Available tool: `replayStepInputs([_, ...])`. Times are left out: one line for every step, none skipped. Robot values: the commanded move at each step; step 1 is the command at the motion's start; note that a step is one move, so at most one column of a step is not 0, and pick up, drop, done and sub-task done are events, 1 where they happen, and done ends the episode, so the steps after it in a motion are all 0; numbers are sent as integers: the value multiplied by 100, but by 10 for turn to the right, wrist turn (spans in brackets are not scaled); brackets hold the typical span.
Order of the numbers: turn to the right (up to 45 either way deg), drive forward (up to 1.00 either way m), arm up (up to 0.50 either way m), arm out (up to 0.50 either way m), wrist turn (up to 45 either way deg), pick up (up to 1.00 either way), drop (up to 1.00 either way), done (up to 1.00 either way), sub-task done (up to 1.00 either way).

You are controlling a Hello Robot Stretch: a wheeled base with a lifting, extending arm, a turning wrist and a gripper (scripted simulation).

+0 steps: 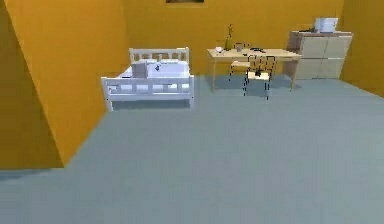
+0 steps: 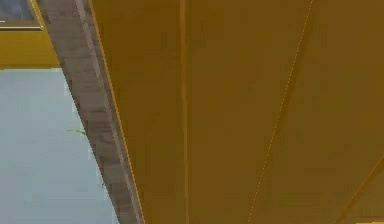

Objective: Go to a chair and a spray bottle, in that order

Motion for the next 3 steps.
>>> replayStepInputs([30,0,0,0,0,0,0,0,0])
replayStepInputs([0,20,0,0,0,0,0,0,0])
replayStepInputs([90,0,0,0,0,0,0,0,0])
